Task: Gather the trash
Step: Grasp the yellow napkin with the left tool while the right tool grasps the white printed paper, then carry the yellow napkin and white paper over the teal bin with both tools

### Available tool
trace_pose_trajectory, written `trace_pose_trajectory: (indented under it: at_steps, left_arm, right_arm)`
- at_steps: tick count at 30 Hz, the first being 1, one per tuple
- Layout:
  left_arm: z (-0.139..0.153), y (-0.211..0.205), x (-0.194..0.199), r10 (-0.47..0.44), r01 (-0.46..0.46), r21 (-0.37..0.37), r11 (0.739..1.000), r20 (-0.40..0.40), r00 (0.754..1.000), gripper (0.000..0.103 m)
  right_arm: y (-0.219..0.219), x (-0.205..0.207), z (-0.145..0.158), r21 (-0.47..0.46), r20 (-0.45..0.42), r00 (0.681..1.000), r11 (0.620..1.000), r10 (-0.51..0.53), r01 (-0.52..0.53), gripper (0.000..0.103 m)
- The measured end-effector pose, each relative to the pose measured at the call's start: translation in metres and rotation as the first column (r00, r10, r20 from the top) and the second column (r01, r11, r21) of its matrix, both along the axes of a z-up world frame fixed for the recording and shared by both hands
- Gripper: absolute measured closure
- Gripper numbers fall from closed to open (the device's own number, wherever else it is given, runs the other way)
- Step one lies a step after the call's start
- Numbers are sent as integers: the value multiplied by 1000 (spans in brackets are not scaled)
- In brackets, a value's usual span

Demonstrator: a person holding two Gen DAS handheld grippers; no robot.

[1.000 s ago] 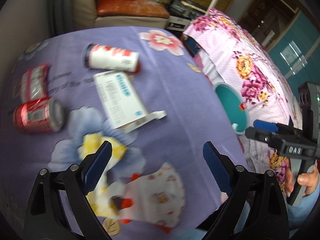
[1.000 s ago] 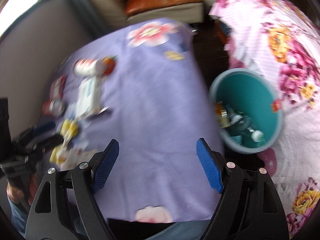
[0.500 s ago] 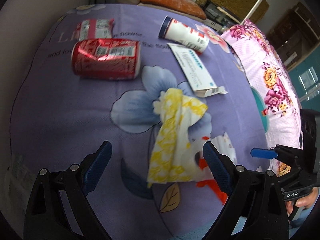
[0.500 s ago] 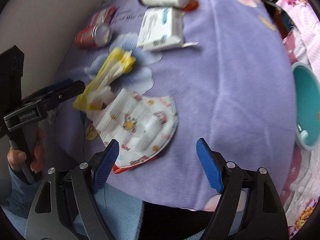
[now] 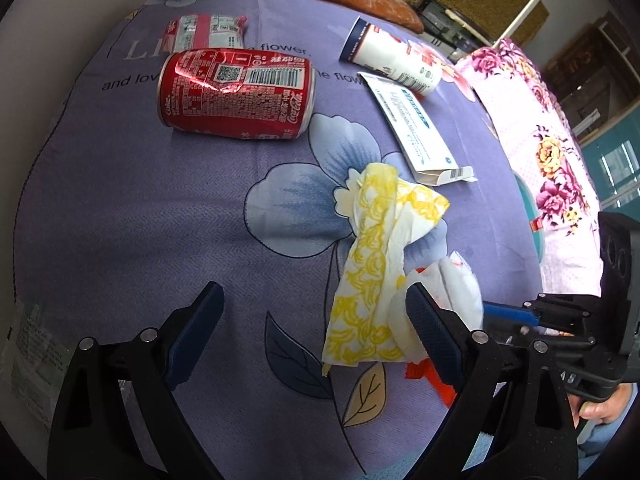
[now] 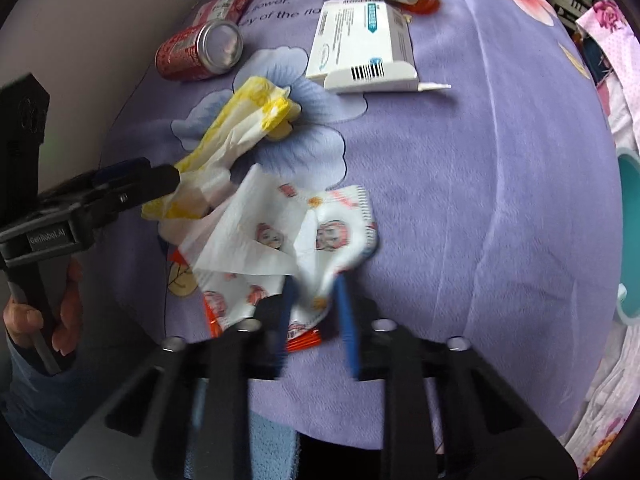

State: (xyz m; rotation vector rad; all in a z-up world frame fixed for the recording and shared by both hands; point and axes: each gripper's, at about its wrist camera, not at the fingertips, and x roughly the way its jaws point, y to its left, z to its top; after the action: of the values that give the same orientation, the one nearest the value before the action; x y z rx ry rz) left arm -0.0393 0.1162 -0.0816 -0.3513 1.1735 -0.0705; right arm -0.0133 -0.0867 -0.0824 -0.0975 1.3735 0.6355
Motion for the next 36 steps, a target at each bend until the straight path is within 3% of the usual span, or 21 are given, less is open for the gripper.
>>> trace_pose_trajectory:
  at_steps: [5, 15, 21, 23, 25, 27, 28, 36]
  left_arm:
    - [-2, 5, 1, 7, -7, -4, 1000, -14, 1000, 11]
    - [-5, -9, 15, -39, 39, 5, 999, -27, 999, 11]
    - [-7, -41, 19, -135, 137, 94, 986, -30, 990, 11]
    - [-7, -47, 18, -147, 149, 119, 982, -24, 989, 27]
    - [-6, -48, 19, -144, 147, 144, 979, -28, 989, 66]
    - [-5, -44, 20, -125, 127, 145, 981, -22, 992, 87]
    - [-4, -39, 21, -109, 111, 105, 988, -19, 994, 91]
    - [20, -35, 32, -54, 51, 100, 994, 26, 998, 92]
  right_arm:
    - [-1, 12, 8, 32, 26, 1000, 999, -14, 13, 98]
    - [-54, 51, 43, 62, 150, 962, 974, -227, 220, 98]
    - [-92, 71, 48, 74, 151, 945, 957, -289, 281, 98]
    - [-98, 75, 46, 78, 148, 945, 956, -292, 284, 98]
    - [-104, 76, 46, 85, 143, 944, 954, -296, 286, 98]
    - [-106, 76, 45, 91, 144, 944, 954, -298, 287, 98]
    - [-106, 77, 44, 93, 145, 943, 953, -299, 288, 98]
    - [-127, 82, 44, 128, 150, 930, 939, -336, 318, 98]
